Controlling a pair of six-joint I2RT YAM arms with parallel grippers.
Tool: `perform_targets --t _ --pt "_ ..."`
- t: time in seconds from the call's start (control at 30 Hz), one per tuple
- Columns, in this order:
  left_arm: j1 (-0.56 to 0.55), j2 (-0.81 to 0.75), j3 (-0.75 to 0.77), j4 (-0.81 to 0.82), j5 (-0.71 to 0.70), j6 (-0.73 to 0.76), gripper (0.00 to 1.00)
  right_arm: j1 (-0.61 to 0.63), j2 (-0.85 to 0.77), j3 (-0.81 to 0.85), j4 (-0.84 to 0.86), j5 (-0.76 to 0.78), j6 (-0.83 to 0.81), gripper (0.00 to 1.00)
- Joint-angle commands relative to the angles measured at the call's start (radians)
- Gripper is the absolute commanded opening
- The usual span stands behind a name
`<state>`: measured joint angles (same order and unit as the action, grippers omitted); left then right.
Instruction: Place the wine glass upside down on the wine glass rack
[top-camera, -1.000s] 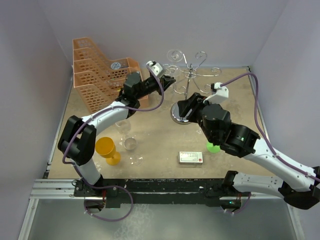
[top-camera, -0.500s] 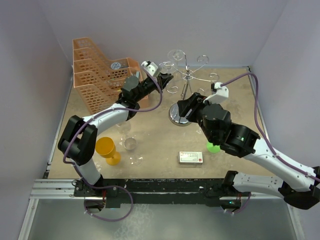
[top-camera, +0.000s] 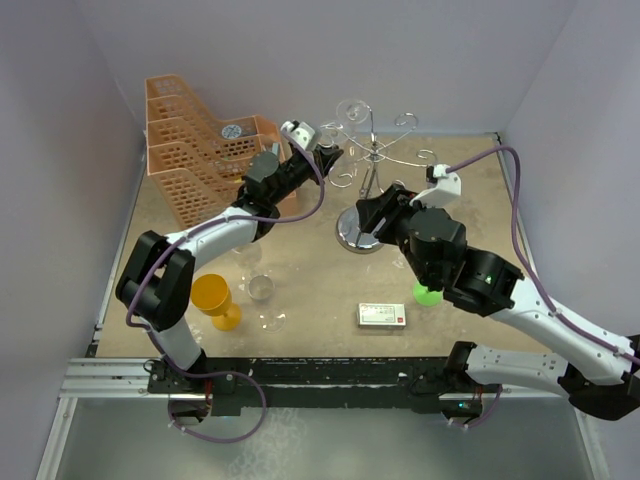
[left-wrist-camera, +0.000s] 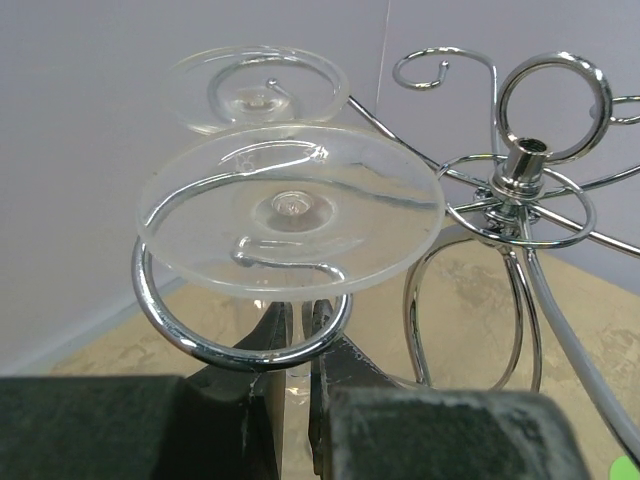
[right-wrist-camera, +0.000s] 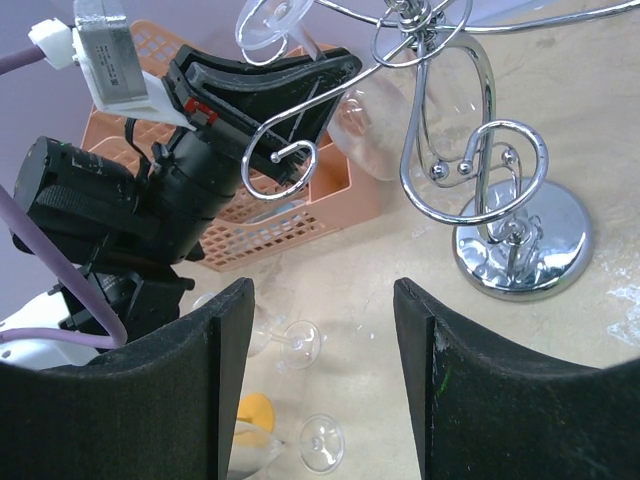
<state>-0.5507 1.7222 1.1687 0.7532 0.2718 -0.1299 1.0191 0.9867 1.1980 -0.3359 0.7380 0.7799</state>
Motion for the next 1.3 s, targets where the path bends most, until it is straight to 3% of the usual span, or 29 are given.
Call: perform_targets --t 0.0,0.8,1.27 --pt "0.006 -0.024 0.067 0.004 -0.028 0.005 0.01 -0.002 -0.01 0.0 0.047 0.004 0.01 0.6" --pt "0.005 -0.062 0.041 0.02 -0.19 -0.058 0.01 -0.002 0.057 0.04 0.029 -0.002 0.02 0.59" --pt "0.008 -0.089 -0.028 0.147 -0.016 0.036 0.0 -0.002 0.014 0.005 0.066 -0.015 0.026 0.59"
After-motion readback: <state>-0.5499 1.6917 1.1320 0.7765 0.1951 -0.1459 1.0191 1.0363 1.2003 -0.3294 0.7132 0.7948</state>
